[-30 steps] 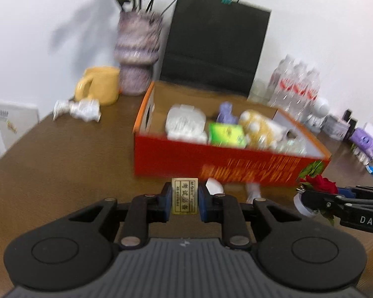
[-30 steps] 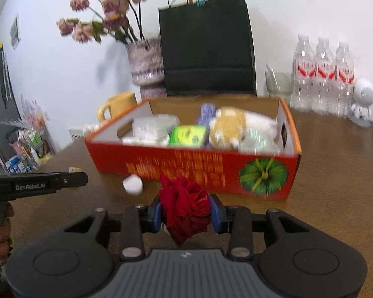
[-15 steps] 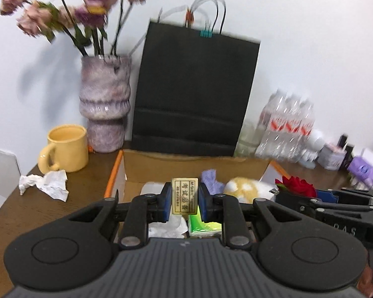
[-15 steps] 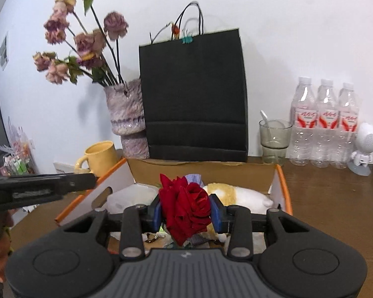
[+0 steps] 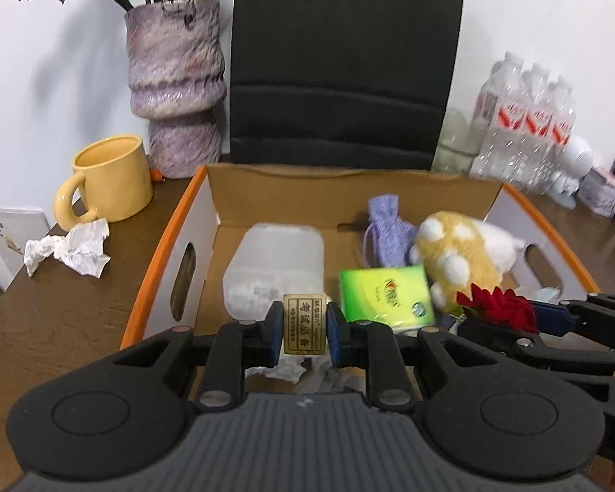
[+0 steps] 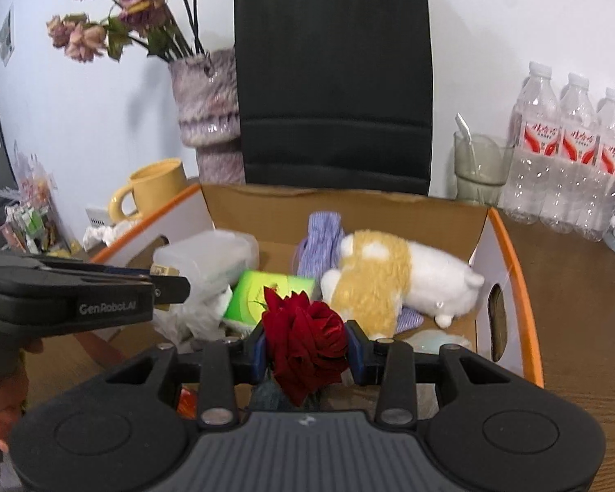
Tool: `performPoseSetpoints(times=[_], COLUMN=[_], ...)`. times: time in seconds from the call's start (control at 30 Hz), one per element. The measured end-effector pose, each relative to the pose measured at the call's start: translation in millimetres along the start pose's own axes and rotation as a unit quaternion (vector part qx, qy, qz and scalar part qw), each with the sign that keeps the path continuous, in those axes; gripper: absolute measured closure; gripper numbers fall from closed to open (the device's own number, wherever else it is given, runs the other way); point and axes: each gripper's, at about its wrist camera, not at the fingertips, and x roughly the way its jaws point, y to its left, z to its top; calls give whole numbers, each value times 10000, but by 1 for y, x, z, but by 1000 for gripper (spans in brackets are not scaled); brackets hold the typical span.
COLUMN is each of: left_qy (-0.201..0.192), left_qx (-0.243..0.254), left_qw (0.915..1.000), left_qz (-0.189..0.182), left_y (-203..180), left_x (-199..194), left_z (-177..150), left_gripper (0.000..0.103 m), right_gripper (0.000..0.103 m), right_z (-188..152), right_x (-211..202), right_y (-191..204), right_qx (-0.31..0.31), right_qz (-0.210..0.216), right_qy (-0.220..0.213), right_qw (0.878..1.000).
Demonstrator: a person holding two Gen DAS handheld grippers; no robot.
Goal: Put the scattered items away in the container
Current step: 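Carry the red flower and beige box into the box and open both grippers, then grasp a small clear packet with the right gripper while the left grasps the white round cap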
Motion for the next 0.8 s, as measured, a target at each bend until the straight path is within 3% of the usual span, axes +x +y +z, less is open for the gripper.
performPoseSetpoints(times=[0.13,0.2,0.23,0.27,0.33,0.4,0.53,0.6,0.8], left_qy=[72,86,72,31,-113,-276,-649,-789,-877], left_qx=[21,84,111,125,138,142,56,-49,-234], left_qw=[9999,9999,9998,9998,9997,9993,9972,9964,9957], left_qz=[114,115,113,130,192,205,356,321,183], left_y=[0,-1,-2,-3,-4,-3,1,5,17], left_x=[4,3,2,0,-8,-20,-46,-60,-91], left_z=[-1,-2,-2,-2,-2,-2,-4,-8,-27], left_gripper=[79,71,58,48,41,21,0,0,0], right_gripper=[65,64,54,38,23,20,5,0,0], right_z=[-4,-4,-4,-3,0,3,3,2,-9], right_x=[8,7,6,5,-2,-11,-31,-40,-72], right_y=[-3,-3,-2,-2,1,5,15,18,29], right_qx=[-10,-11,-20,-24,-38,-81,-203,-221,-276], right_qz=[-41,-24,-8,4,23,131,39,-14,-93], right_qy=[132,131,130,116,63,-30,-283,-379,-587], right_qw=[9999,9999,9999,9999,10000,9999,9994,9990,9979])
